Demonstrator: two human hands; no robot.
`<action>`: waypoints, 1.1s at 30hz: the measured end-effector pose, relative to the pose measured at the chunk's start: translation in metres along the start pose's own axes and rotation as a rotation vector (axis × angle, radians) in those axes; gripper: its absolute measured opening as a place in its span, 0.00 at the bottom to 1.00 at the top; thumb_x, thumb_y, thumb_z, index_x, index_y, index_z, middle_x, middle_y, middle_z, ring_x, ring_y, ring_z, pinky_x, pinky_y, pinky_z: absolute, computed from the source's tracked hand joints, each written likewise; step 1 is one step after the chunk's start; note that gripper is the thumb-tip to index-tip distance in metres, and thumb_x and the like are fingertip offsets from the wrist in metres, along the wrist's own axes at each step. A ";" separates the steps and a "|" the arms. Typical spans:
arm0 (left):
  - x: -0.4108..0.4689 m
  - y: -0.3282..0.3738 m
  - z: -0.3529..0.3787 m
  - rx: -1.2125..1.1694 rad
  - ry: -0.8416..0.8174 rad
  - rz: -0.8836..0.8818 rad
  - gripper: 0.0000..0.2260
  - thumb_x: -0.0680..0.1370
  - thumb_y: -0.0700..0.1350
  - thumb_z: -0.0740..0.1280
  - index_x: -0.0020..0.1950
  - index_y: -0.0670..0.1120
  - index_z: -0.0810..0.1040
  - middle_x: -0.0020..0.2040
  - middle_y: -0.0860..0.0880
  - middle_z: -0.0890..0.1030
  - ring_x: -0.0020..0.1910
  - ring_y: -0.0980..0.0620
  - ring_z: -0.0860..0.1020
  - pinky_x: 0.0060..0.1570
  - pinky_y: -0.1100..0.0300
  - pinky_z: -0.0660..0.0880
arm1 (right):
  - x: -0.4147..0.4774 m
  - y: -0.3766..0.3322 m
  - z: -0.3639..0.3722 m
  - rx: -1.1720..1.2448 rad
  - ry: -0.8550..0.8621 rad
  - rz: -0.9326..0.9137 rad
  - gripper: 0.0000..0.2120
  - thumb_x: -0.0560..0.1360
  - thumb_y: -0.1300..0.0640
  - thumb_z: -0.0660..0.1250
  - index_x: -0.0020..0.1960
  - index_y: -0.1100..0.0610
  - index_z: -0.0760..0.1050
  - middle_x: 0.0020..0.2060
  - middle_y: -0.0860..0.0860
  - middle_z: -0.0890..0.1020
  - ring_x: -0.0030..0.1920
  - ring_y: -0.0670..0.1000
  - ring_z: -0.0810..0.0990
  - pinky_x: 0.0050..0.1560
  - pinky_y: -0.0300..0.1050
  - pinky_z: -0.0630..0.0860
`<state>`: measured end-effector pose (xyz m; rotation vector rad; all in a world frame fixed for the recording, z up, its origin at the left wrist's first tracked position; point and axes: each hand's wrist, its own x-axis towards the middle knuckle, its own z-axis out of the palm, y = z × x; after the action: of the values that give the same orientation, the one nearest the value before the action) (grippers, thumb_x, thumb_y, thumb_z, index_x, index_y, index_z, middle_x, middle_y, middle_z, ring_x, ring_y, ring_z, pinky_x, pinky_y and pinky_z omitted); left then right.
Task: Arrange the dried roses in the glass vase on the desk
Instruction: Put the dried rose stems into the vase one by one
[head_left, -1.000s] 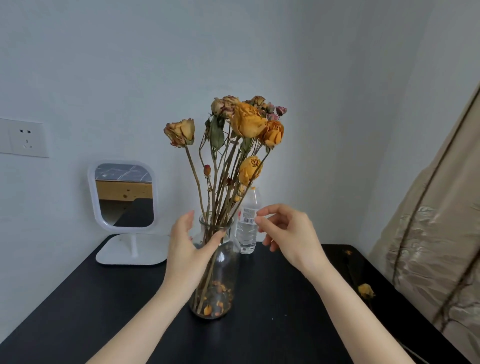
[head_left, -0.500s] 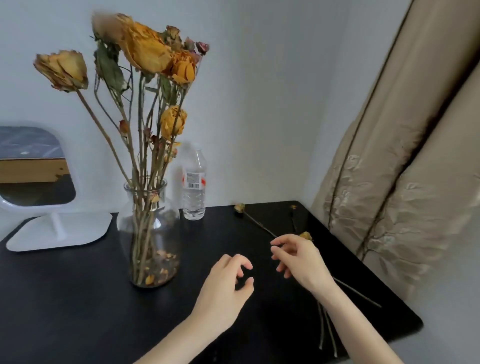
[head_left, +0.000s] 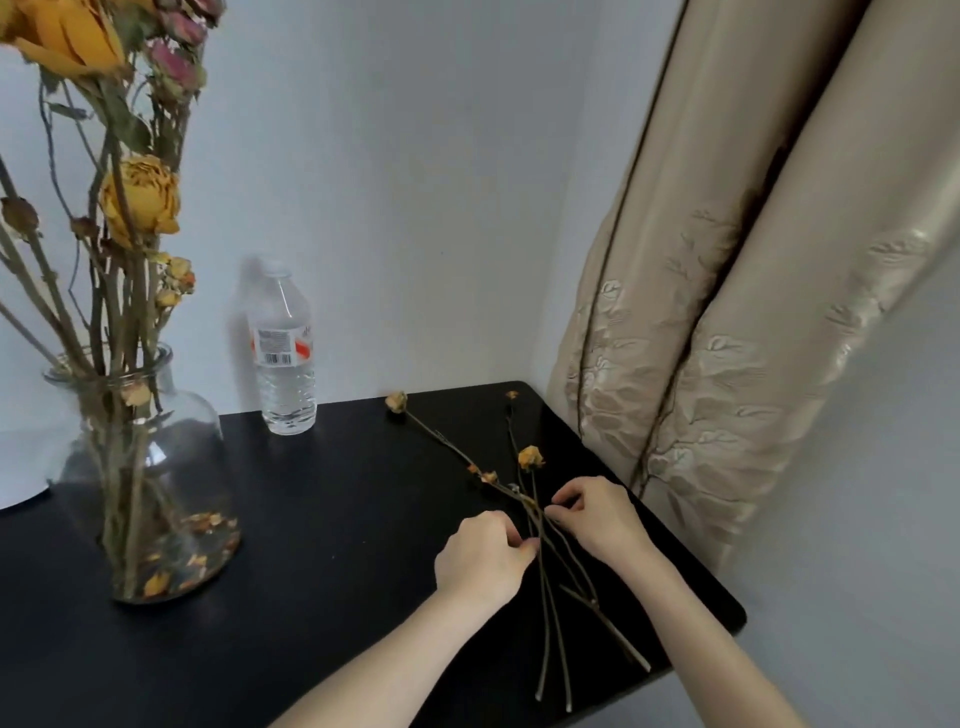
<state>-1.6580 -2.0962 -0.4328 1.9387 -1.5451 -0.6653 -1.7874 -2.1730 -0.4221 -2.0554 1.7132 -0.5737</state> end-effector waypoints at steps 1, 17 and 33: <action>0.001 0.002 0.001 -0.001 -0.010 -0.005 0.12 0.74 0.58 0.64 0.45 0.50 0.77 0.41 0.52 0.80 0.42 0.51 0.79 0.42 0.56 0.76 | 0.002 -0.002 0.001 -0.010 -0.023 -0.001 0.07 0.72 0.51 0.70 0.47 0.53 0.80 0.32 0.44 0.77 0.38 0.47 0.77 0.40 0.41 0.74; 0.008 0.005 -0.002 -0.148 0.039 -0.074 0.12 0.76 0.51 0.65 0.33 0.49 0.72 0.31 0.53 0.74 0.31 0.53 0.74 0.36 0.58 0.73 | 0.005 -0.009 0.004 -0.002 0.009 0.027 0.06 0.77 0.54 0.63 0.48 0.53 0.78 0.33 0.45 0.76 0.37 0.47 0.76 0.37 0.41 0.70; -0.002 -0.043 -0.065 -0.309 0.230 -0.118 0.09 0.75 0.48 0.67 0.39 0.45 0.80 0.38 0.49 0.80 0.40 0.57 0.76 0.34 0.66 0.66 | 0.002 -0.038 0.004 -0.180 -0.177 0.085 0.08 0.72 0.51 0.70 0.45 0.56 0.78 0.41 0.51 0.80 0.43 0.50 0.80 0.41 0.44 0.77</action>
<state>-1.5836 -2.0784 -0.4166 1.8087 -1.1239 -0.6608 -1.7541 -2.1685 -0.4044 -2.0716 1.7914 -0.2097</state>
